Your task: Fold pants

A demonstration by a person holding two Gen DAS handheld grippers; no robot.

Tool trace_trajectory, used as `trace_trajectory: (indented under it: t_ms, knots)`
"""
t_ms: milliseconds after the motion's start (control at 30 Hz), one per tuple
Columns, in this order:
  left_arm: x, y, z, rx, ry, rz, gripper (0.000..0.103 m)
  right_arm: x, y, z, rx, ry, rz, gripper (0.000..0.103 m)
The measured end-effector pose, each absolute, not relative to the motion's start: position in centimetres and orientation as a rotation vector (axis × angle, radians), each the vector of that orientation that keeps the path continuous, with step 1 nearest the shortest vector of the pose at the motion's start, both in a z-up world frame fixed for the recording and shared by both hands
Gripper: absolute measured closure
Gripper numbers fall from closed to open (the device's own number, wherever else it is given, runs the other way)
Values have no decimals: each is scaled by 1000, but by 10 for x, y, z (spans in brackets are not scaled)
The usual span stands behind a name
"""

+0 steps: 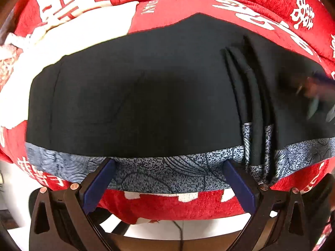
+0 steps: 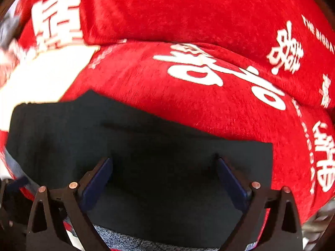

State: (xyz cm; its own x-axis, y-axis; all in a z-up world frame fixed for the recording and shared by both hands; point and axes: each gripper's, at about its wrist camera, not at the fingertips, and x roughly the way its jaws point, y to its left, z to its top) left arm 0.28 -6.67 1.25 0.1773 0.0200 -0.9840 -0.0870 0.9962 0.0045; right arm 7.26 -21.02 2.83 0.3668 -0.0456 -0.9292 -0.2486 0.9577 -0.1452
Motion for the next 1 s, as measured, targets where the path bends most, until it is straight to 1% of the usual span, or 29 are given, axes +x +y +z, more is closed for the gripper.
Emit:
trace_trajectory:
  t_ms: [33, 133, 200, 267, 367, 433, 467, 500, 633, 733, 800, 933, 1000]
  knots:
    - [1, -66, 16, -63, 1381, 66, 0, 71, -207, 20, -304, 1233, 128, 3]
    - [-8, -51, 39, -118, 1288, 37, 0, 64, -210, 39, -239, 1193, 128, 3]
    - [-10, -33, 43, -160, 1271, 68, 0, 56, -205, 56, -207, 1132, 172, 3]
    - [-11, -12, 39, -218, 1275, 105, 0, 53, -192, 56, -207, 1141, 212, 3]
    - [-12, 25, 23, -266, 1304, 187, 0, 49, -163, 42, -262, 1166, 277, 3]
    - [-16, 45, 8, -291, 1329, 220, 0, 48, -142, 20, -334, 1221, 309, 3]
    - [-18, 55, 2, -354, 1335, 175, 0, 49, -134, 7, -375, 1267, 315, 2]
    - [-19, 62, 0, -392, 1343, 151, 0, 47, -123, 2, -459, 1250, 285, 0]
    - [-38, 80, 21, -359, 1265, 203, 0, 44, -92, 32, -456, 1150, 407, 0]
    - [-47, 99, 5, -362, 1309, 229, 0, 53, -59, 46, -549, 1071, 500, 0]
    - [-54, 113, -3, -429, 1292, 187, 0, 68, -39, 46, -565, 1088, 603, 0]
    - [-49, 107, -1, -383, 1291, 174, 0, 101, 3, 33, -564, 1138, 776, 3]
    - [-50, 109, -2, -392, 1291, 163, 0, 111, 26, 24, -609, 1157, 845, 3]
